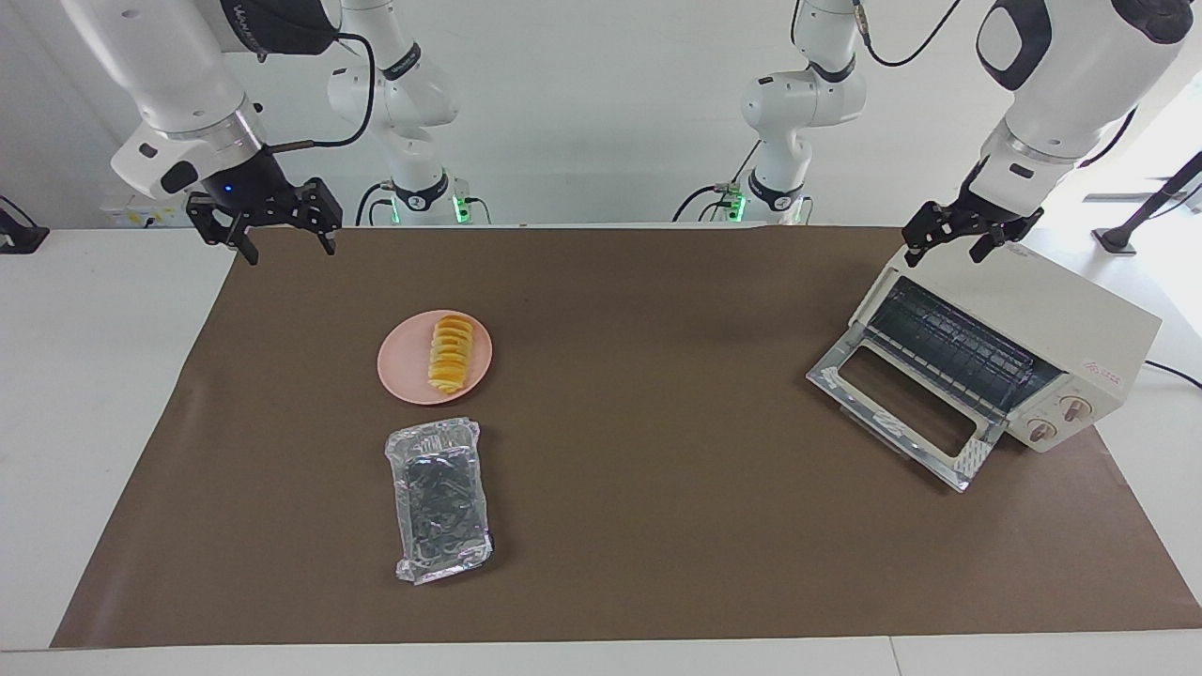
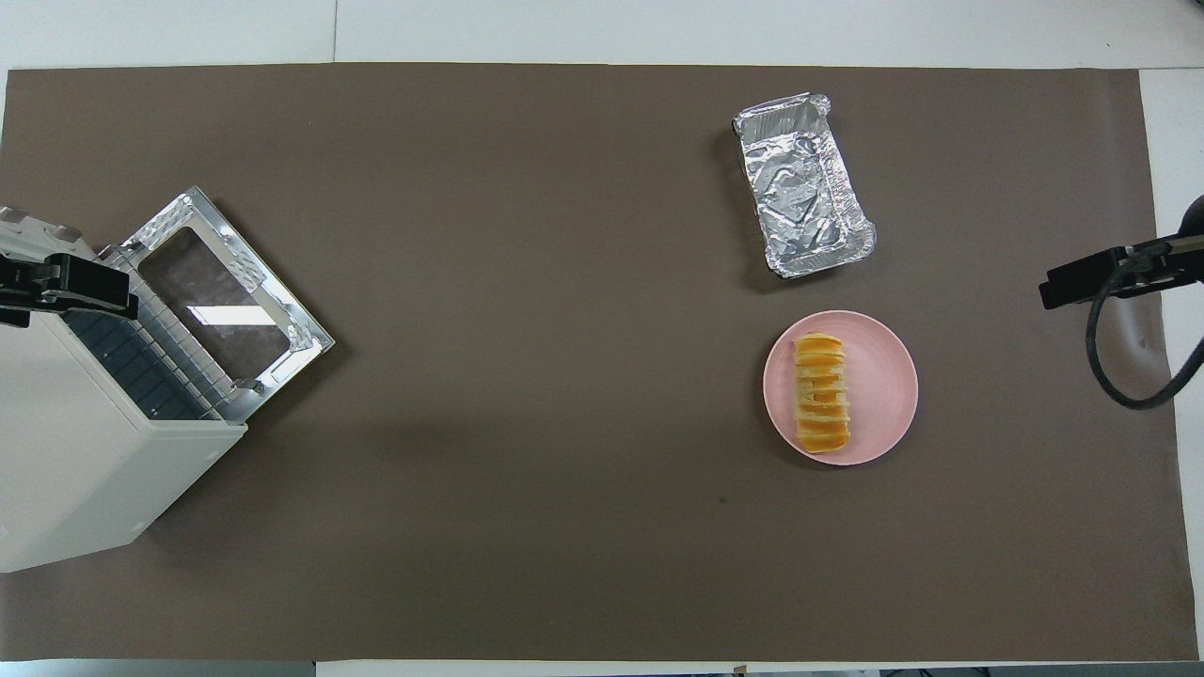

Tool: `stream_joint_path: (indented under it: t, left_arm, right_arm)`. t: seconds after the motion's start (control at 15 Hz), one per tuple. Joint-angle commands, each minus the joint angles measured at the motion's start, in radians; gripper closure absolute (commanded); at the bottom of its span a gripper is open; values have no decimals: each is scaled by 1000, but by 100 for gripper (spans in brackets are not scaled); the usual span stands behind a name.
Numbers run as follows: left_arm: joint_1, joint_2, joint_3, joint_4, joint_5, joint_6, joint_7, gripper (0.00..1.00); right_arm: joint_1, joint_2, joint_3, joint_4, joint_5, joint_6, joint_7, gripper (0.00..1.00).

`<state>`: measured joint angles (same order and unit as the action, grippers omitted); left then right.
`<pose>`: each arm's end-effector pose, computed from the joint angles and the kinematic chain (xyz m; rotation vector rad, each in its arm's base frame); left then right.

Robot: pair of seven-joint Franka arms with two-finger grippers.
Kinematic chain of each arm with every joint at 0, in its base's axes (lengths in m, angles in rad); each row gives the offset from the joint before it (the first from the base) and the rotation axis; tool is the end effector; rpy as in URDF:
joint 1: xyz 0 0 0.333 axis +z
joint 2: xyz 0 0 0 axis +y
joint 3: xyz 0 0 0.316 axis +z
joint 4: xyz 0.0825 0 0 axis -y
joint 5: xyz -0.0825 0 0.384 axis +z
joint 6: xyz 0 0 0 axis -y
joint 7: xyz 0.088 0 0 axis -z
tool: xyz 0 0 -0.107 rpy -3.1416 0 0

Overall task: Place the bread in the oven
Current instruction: 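Move the right gripper toward the bread slices on the pink plate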

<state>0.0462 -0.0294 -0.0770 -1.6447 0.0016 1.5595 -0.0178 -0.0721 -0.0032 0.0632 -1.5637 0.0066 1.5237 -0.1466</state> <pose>0.5421 -0.0171 0.6048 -3.1351 0.0203 0.0875 0.5486 -0.0041 0.6255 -3.1244 -0.2157 0.0567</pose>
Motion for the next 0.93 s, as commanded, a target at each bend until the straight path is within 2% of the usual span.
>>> stream_joint_path:
  t: [0.0, 0.33, 0.47, 0.67, 0.86]
  left_arm:
    - [4, -26, 3, -21, -17, -4, 7, 0]
    - [4, -26, 3, -21, -17, -4, 7, 0]
    - [4, -26, 3, -21, -17, -4, 7, 0]
    - [4, -26, 3, -21, -17, -4, 7, 0]
    - [4, -26, 3, -21, -17, -4, 7, 0]
  right_arm:
    - [-20, 11, 12, 21, 13, -11, 16, 0]
    - [-20, 9, 13, 19, 13, -17, 16, 0]
    - [-8, -7, 13, -14, 13, -19, 15, 0]
    - [21, -72, 20, -148, 15, 31, 42, 0]
    - [79, -185, 21, -385, 16, 183, 139, 0]
